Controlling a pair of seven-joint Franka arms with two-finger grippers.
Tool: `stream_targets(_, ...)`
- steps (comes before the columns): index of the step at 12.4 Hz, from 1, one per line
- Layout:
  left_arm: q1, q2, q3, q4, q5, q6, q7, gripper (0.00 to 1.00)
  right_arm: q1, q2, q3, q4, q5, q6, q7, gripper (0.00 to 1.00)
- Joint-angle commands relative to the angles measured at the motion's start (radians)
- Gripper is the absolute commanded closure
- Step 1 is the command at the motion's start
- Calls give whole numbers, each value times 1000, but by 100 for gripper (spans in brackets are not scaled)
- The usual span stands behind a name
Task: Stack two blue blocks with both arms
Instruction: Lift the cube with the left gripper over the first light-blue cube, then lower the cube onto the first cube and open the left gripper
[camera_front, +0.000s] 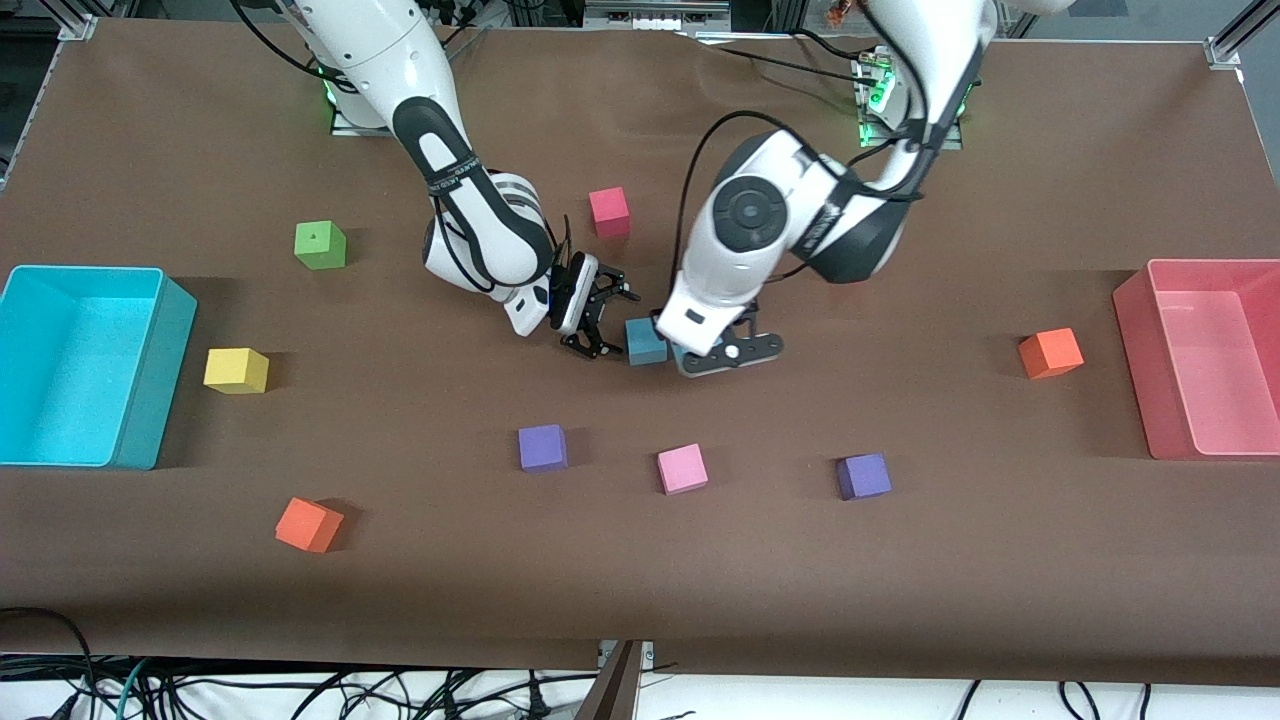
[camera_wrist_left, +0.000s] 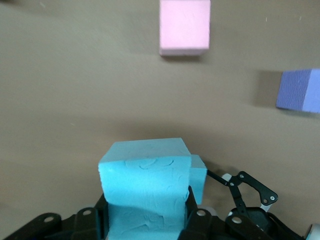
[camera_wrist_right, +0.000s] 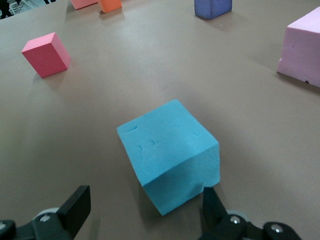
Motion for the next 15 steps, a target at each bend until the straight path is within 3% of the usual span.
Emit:
stream_targets(1,-72,106,46,117,-4,-37,-58,100,3,7,-5,12,22,-9,-24,1)
stream_targets(15,-146,168,60,140,-7,-31,-67,100,3,7,-5,12,23,-9,-23,1)
